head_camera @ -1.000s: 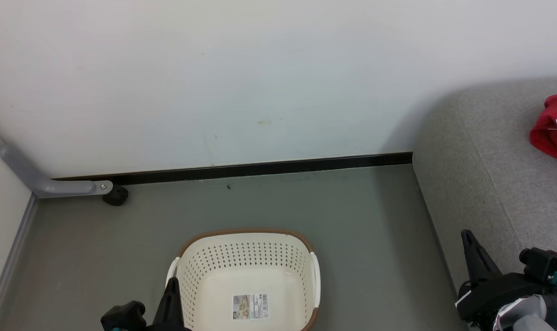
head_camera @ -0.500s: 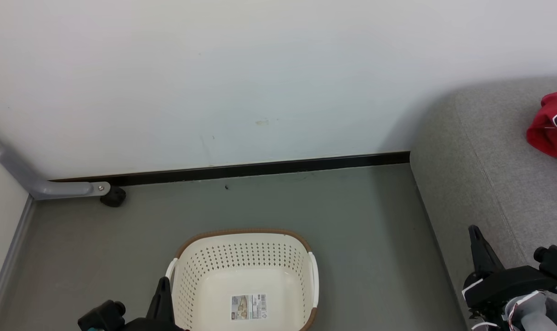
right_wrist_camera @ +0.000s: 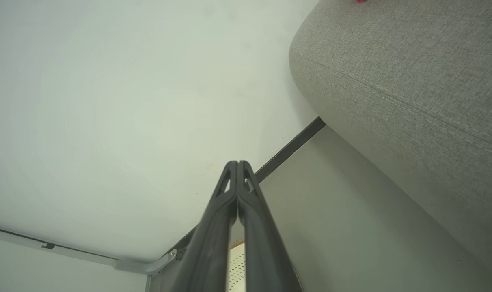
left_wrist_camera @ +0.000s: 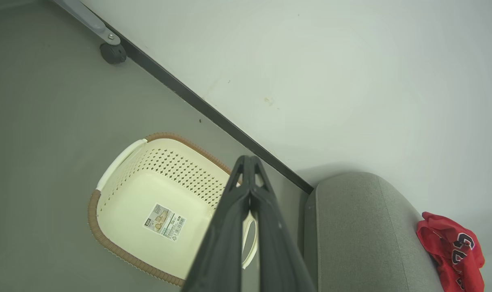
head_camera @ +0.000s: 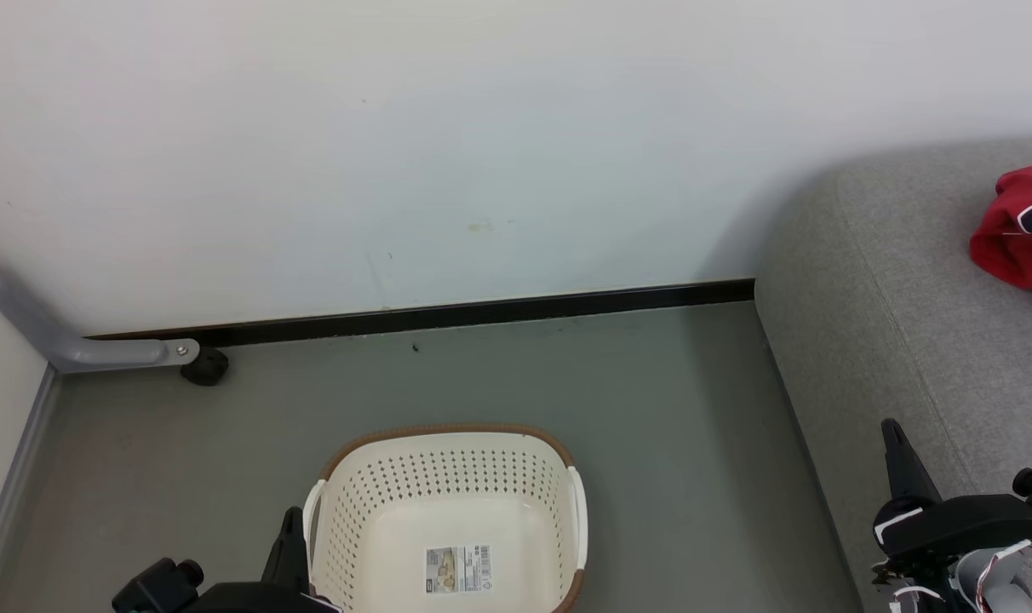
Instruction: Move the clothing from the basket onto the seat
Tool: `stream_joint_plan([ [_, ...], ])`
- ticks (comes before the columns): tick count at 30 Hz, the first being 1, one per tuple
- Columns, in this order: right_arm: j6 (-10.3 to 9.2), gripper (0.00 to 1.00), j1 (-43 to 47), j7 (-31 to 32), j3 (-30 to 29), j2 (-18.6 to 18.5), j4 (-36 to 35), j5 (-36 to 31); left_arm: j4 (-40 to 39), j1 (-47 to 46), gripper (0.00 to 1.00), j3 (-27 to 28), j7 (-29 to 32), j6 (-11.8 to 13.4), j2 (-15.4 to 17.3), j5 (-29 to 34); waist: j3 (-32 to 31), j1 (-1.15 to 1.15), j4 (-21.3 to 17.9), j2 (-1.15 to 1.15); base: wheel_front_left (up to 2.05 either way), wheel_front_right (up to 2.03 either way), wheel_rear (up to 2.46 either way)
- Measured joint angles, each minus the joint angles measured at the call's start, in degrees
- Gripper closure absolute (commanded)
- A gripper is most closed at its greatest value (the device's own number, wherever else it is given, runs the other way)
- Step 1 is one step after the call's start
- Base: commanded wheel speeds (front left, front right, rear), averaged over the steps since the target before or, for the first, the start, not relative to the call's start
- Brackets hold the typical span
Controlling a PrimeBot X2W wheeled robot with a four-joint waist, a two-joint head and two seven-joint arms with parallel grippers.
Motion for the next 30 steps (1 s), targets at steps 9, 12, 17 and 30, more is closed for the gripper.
stream_joint_plan([
  [9, 0.48, 1.00, 0.14, 2.02, -2.70, 1.13, -1.36, 6.80, -0.88, -0.71, 1.00, 1.88, 1.96, -1.12, 0.00, -7.36, 0.03, 0.00, -0.31, 0.00, 0.00, 0.00, 0.00],
  [12, 0.52, 1.00, 0.27, 2.90, -3.49, 1.54, -1.68, 8.79, -1.08, -0.75, 1.00, 2.58, 2.48, -1.64, 0.00, -9.29, 0.04, 0.00, -0.40, 0.00, 0.00, 0.00, 0.00],
  [17, 0.57, 1.00, 0.33, 3.52, -4.56, 2.00, -2.14, 11.23, -1.40, -0.75, 1.00, 3.24, 3.50, -2.15, 0.00, -12.39, 0.05, 0.00, -0.52, 0.00, 0.00, 0.00, 0.00],
  [30, 1.21, 1.00, 1.32, 6.36, -7.98, 3.54, -3.86, 20.18, -2.57, -0.87, 1.00, 5.70, 6.09, -4.15, 0.00, -21.95, 0.09, 0.00, -0.93, 0.00, 0.00, 0.00, 0.00],
])
